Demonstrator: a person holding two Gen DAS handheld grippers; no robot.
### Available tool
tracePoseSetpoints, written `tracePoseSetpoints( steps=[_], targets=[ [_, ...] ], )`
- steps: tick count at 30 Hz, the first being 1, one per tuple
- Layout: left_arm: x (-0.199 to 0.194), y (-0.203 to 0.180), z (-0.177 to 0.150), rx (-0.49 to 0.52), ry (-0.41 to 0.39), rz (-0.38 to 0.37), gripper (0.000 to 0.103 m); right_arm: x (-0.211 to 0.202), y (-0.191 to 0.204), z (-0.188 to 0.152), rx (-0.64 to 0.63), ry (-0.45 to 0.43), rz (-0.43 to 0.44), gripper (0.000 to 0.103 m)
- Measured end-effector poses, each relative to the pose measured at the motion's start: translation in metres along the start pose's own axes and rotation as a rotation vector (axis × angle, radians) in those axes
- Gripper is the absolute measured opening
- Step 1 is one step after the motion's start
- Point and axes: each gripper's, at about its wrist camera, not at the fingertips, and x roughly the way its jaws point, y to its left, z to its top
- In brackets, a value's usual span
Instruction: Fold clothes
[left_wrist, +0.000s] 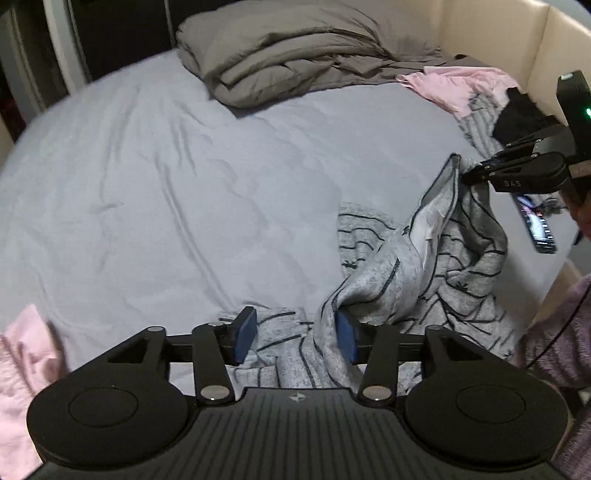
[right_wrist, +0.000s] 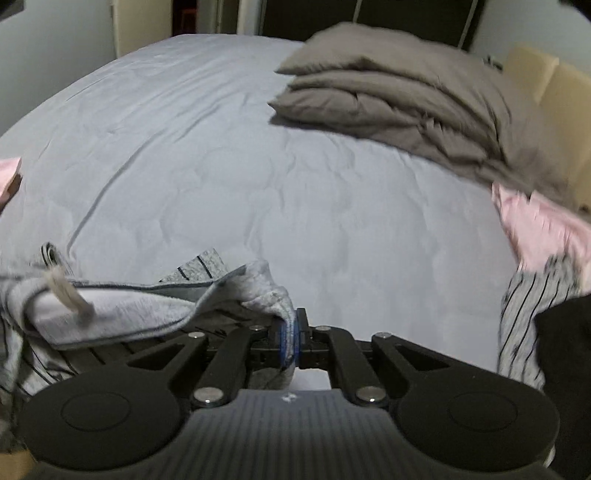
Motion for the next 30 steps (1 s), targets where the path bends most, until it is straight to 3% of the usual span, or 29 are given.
tracePoseSetpoints(
  steps=[3, 10, 14, 18, 23, 28, 30],
  targets=[
    [-0.009, -0.006, -0.001, -0.034, -0.028, 0.028, 0.048, 0.0, 0.001, 0.0, 0.006, 0.006, -0.001, 0.006],
    [-0.034, -0.046, -0.008, 0.057, -0.09, -0.063, 0.047, -0.003, 0.003, 0.001, 0.013, 0.0, 0.015, 0.006],
    [-0.029, -0.079, -0.024, 0.164, -0.034, -0.125, 0.04, -0.003, 0.003, 0.003, 0.015, -0.008, 0.022, 0.006],
    [-0.008, -0.092, -0.038, 0.203, 0.044, -0.017, 0.04, -0.006, 0.004, 0.003, 0.017, -0.01, 0.025, 0.006],
    [0.017, -0.083, -0.047, 0.165, 0.126, 0.06, 0.04, -0.007, 0.005, 0.002, 0.016, -0.012, 0.033, 0.006],
    [0.033, -0.07, -0.055, 0.126, 0.175, 0.057, 0.04, -0.011, 0.005, 0.004, 0.008, -0.027, 0.039, 0.006],
    [0.036, -0.062, -0.056, 0.098, 0.181, 0.046, 0.03, -0.012, 0.005, 0.004, 0.007, -0.03, 0.042, 0.006]
  ],
)
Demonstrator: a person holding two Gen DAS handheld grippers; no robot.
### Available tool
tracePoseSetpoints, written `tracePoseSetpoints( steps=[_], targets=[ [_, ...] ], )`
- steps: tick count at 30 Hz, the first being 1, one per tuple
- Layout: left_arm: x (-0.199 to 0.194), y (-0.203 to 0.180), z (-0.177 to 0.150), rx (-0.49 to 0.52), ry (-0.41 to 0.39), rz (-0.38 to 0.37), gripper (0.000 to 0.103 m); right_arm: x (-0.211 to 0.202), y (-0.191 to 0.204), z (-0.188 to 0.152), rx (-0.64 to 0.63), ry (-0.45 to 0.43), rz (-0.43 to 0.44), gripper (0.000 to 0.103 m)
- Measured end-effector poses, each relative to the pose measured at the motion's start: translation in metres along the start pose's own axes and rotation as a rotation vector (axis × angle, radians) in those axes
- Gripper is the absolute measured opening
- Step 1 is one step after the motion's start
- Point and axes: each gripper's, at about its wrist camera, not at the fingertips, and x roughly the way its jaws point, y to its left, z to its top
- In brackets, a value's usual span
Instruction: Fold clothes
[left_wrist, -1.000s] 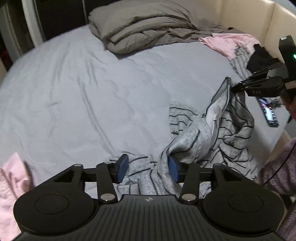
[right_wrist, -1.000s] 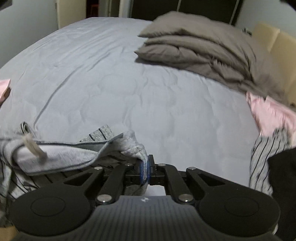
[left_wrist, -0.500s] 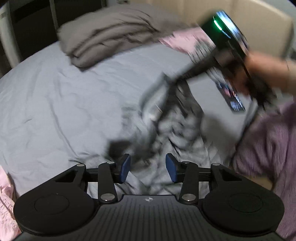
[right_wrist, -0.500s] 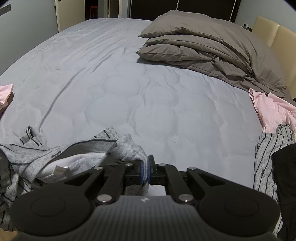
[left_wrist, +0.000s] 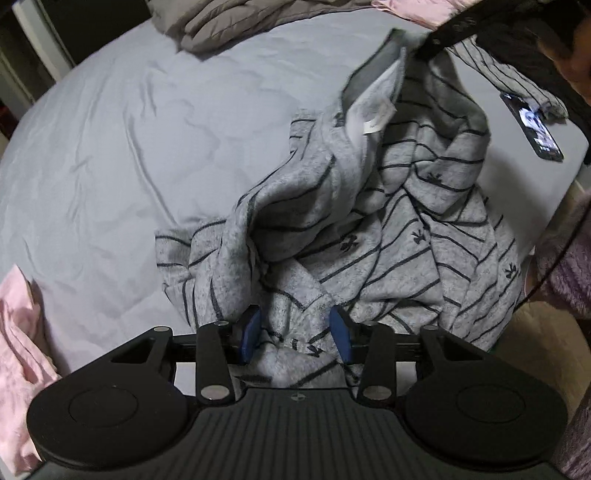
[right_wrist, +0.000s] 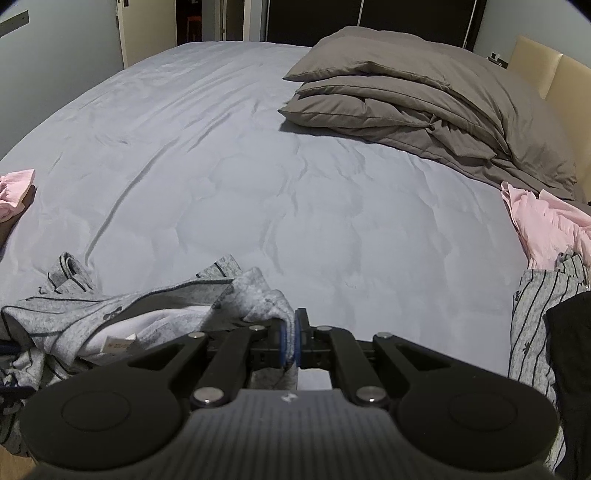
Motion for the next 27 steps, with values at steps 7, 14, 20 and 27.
tracePoseSetpoints(
  steps=[7, 14, 20, 27],
  targets=[
    [-0.012, 0.023, -0.005, -0.07, -0.04, -0.059, 0.002, -0.004, -0.004, -0.002, 0.007, -0.014, -0.004, 0.006],
    [-0.069, 0.061, -0.009, -0.126, -0.19, -0.022, 0.001, -0.019, -0.014, 0.001, 0.058, -0.058, -0.014, 0.006],
    [-0.142, 0.112, -0.01, -0.212, -0.337, -0.008, 0.001, -0.046, -0.029, 0.009, 0.134, -0.14, 0.01, 0.005],
    [-0.201, 0.147, -0.009, -0.219, -0.435, 0.059, 0.0, -0.059, -0.042, 0.013, 0.182, -0.17, 0.004, 0.005]
  ],
)
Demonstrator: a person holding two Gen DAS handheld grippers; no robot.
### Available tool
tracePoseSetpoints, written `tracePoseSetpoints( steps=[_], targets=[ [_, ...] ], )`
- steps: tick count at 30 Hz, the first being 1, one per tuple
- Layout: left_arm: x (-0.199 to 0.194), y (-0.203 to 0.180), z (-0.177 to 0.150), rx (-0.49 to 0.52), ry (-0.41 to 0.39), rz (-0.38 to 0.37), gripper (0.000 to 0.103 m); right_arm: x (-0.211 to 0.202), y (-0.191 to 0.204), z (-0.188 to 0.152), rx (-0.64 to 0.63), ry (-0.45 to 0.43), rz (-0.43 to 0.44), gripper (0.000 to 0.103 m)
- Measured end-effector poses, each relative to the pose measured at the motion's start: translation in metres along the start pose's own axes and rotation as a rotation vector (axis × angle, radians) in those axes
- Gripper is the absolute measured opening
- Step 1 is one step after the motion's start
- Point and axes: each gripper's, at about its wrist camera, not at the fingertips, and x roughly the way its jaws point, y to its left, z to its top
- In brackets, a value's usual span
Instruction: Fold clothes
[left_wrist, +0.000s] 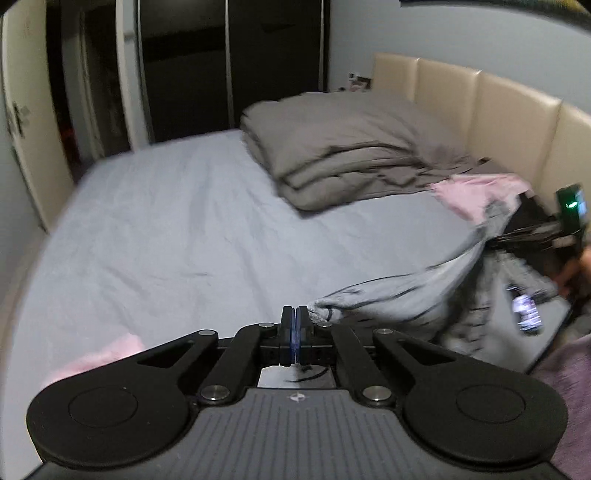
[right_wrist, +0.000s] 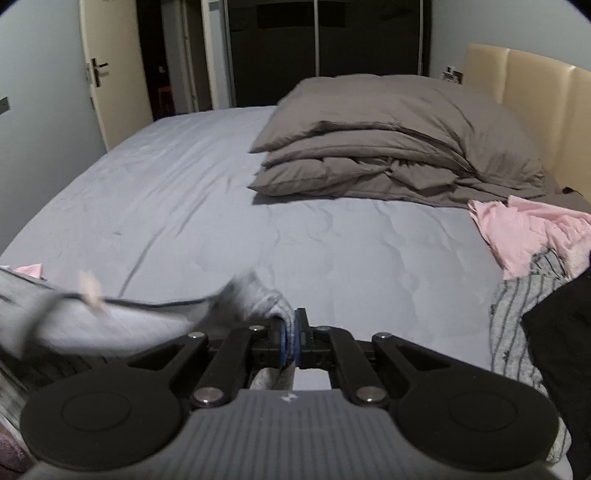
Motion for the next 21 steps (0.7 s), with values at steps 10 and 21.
tracePoseSetpoints(
  steps=[10, 21],
  targets=[
    [0.092, 0.034, -0.063, -0.021, 0.357, 0.092, 0.0, 0.045, 0.018, -0.038, -0.114, 0.267, 0.108, 0.006],
    [0.131, 0.046, -0.107, 0.027, 0.508, 0.072, 0.0, 0.065, 0.037, -0.072, -0.25, 0.412, 0.147, 0.009]
  ],
)
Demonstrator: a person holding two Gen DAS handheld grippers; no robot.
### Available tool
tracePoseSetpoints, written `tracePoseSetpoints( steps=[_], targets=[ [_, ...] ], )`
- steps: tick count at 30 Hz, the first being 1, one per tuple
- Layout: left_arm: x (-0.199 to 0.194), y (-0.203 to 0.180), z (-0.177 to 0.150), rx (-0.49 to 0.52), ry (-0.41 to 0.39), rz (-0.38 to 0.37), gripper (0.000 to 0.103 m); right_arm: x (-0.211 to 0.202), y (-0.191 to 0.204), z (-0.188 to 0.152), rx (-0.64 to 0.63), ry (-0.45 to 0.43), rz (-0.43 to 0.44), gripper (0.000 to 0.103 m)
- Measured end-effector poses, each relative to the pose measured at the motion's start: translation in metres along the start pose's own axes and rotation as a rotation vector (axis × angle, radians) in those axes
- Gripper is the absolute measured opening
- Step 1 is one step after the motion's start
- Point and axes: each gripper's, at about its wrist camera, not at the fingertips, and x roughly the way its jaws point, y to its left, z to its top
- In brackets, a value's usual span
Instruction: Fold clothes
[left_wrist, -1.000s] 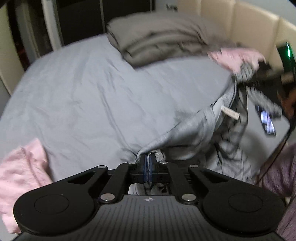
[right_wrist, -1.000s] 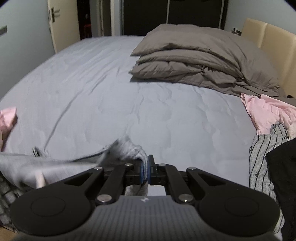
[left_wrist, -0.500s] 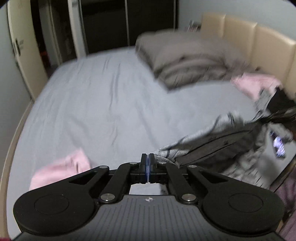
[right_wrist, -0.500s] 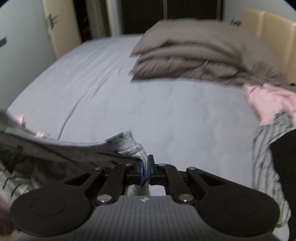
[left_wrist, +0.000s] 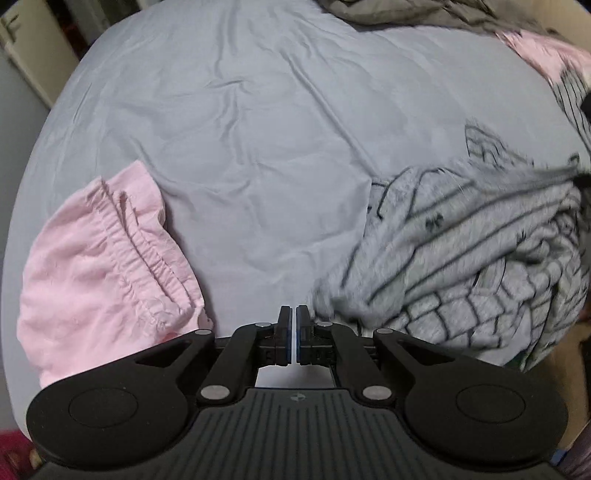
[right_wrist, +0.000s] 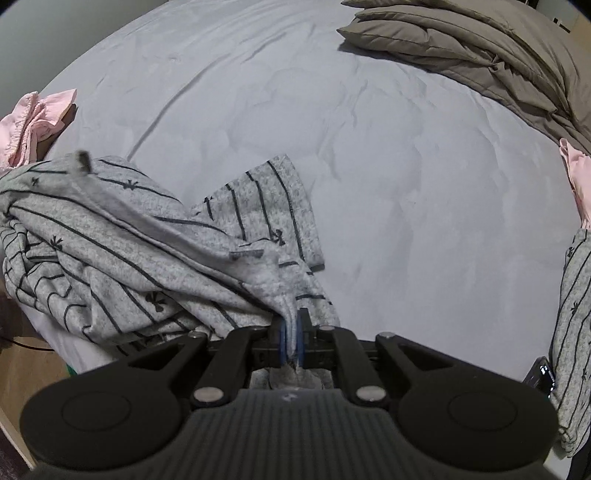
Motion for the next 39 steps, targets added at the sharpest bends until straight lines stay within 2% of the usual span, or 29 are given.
tracePoseSetpoints(
  steps=[2, 3, 4, 5, 7, 9, 11, 14, 17, 22, 26, 28, 30, 33, 35, 37, 39],
  targets=[
    [0.0, -0.002, -0.002, 0.032, -0.005, -0.008, 0.004, -0.001, -0.002, -0.001, -0.006, 0.003, 0.008, 0.011],
    [0.0, -0.002, 0.0, 0.041, -0.019, -0.006, 0.01, -0.001, -0.003, -0.002, -0.01, 0.002, 0.009, 0.022],
    [-0.003, -0.004, 0.001, 0.051, -0.042, -0.005, 0.014, -0.001, -0.004, -0.003, -0.012, -0.002, 0.007, 0.049],
    [-0.006, -0.007, 0.002, 0.06, -0.066, -0.005, 0.022, -0.002, -0.004, -0.004, -0.011, -0.012, 0.003, 0.057],
    [-0.015, -0.014, 0.006, 0.079, -0.119, -0.015, 0.032, -0.004, -0.004, -0.006, -0.007, -0.033, 0.005, 0.058],
    [-0.023, -0.025, 0.01, 0.11, -0.174, -0.032, 0.052, -0.008, -0.008, -0.008, -0.001, -0.047, 0.018, 0.058],
    [-0.027, -0.039, 0.017, 0.164, -0.207, -0.048, 0.053, -0.01, -0.011, -0.009, -0.007, -0.065, 0.02, 0.058],
    [-0.018, -0.061, 0.029, 0.261, -0.198, -0.057, 0.055, -0.008, -0.015, -0.01, -0.015, -0.082, 0.013, 0.058],
    [0.004, -0.073, 0.035, 0.32, -0.151, -0.062, 0.055, -0.001, -0.018, -0.01, -0.018, -0.078, 0.02, 0.058],
    [0.028, -0.074, 0.037, 0.341, -0.088, -0.072, 0.055, 0.006, -0.013, -0.011, -0.031, -0.056, 0.044, 0.058],
    [0.037, -0.07, 0.039, 0.305, -0.065, -0.101, 0.052, 0.014, -0.004, -0.012, -0.06, -0.024, 0.054, 0.053],
    [0.037, -0.066, 0.04, 0.281, -0.052, -0.133, 0.042, 0.017, 0.0, -0.013, -0.066, -0.008, 0.068, 0.042],
    [0.036, -0.066, 0.039, 0.28, -0.04, -0.156, 0.027, 0.017, 0.007, -0.014, -0.077, -0.002, 0.073, 0.038],
    [0.032, -0.063, 0.038, 0.266, -0.037, -0.135, 0.011, 0.014, 0.017, -0.017, -0.109, -0.003, 0.069, 0.024],
    [0.027, -0.057, 0.039, 0.223, -0.054, -0.128, 0.009, 0.011, 0.023, -0.018, -0.132, -0.017, 0.039, 0.021],
    [0.017, -0.049, 0.04, 0.173, -0.099, -0.122, 0.007, 0.006, 0.025, -0.019, -0.149, -0.046, -0.012, 0.014],
    [0.005, -0.042, 0.041, 0.123, -0.154, -0.104, 0.006, 0.001, 0.027, -0.019, -0.16, -0.081, -0.067, 0.012]
  ],
)
